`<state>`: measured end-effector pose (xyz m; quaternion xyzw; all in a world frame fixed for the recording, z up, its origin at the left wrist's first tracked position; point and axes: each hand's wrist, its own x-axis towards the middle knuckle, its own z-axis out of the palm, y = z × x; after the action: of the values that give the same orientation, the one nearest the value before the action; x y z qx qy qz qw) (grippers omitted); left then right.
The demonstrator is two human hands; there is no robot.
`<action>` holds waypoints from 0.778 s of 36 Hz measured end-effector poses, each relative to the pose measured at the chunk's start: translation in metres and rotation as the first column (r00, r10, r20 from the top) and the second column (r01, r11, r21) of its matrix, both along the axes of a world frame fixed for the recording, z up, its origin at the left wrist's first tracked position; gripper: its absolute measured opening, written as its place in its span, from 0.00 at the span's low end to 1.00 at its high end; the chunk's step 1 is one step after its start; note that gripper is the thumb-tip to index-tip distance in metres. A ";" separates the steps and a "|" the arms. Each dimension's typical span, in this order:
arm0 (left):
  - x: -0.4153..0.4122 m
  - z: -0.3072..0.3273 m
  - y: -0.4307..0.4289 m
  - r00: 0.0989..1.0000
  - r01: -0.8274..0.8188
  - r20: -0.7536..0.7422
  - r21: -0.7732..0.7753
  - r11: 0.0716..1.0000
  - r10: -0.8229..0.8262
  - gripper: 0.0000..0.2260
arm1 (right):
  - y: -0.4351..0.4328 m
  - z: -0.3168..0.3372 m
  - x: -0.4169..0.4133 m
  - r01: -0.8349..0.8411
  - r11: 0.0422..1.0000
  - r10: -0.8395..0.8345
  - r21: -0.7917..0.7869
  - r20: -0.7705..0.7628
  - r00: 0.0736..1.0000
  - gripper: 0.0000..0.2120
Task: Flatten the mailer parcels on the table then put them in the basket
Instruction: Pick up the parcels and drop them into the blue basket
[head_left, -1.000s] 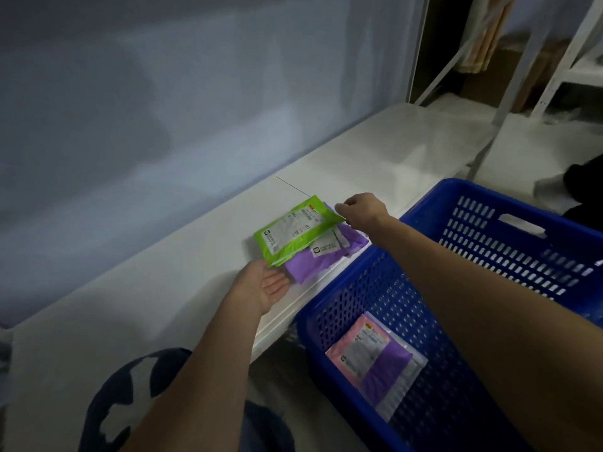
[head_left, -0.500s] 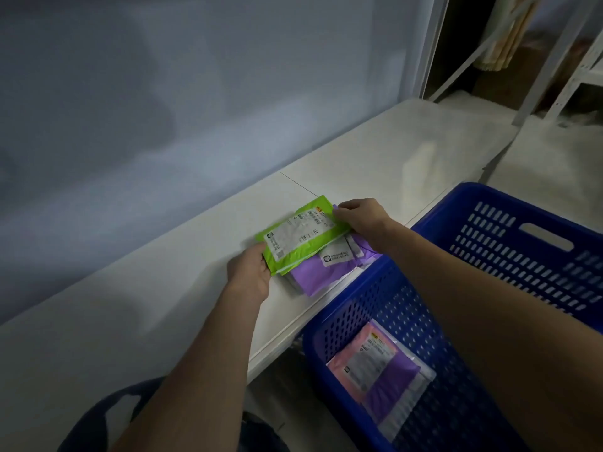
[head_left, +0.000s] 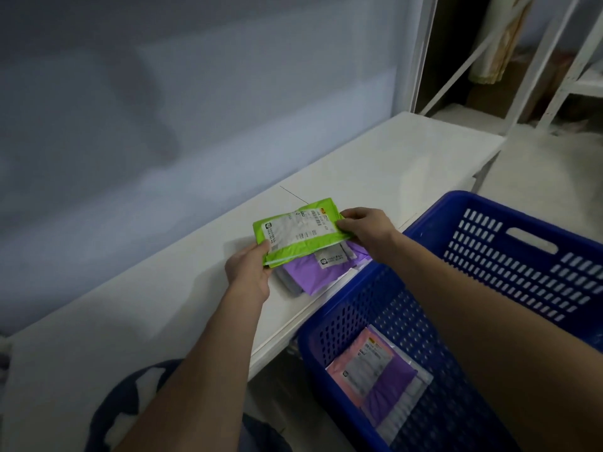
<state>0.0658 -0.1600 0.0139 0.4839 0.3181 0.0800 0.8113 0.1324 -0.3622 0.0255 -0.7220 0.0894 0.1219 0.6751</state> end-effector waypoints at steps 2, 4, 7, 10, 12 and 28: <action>-0.006 0.008 -0.002 0.999 0.016 0.029 0.020 1.000 -0.017 0.11 | -0.005 0.004 -0.008 0.000 1.000 0.000 0.031 0.006 1.000 0.11; -0.012 0.014 -0.008 0.998 0.029 0.051 0.033 0.999 -0.030 0.12 | -0.012 0.008 -0.016 0.006 0.998 -0.007 0.056 0.013 1.000 0.09; -0.022 0.019 -0.022 0.997 0.051 0.061 0.032 0.998 -0.053 0.13 | -0.026 0.009 -0.028 0.024 0.997 -0.025 0.070 0.017 1.000 0.05; -0.032 0.021 -0.041 0.994 0.100 0.052 -0.024 0.995 -0.098 0.12 | -0.044 0.009 -0.038 0.071 0.995 -0.072 0.062 0.004 0.997 0.05; -0.037 0.017 -0.055 0.988 0.146 0.042 -0.023 0.989 -0.145 0.13 | -0.058 0.006 -0.044 0.103 0.993 -0.103 0.053 -0.010 0.995 0.07; -0.042 -0.048 -0.150 0.911 0.398 -0.099 -0.038 0.917 -0.399 0.13 | -0.159 -0.061 -0.077 0.245 0.967 -0.222 0.074 -0.229 0.948 0.04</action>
<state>0.0240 -0.3096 -0.0345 0.5351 0.2557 -0.1153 0.7969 0.0551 -0.5210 -0.0352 -0.6533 0.2416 0.1240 0.7067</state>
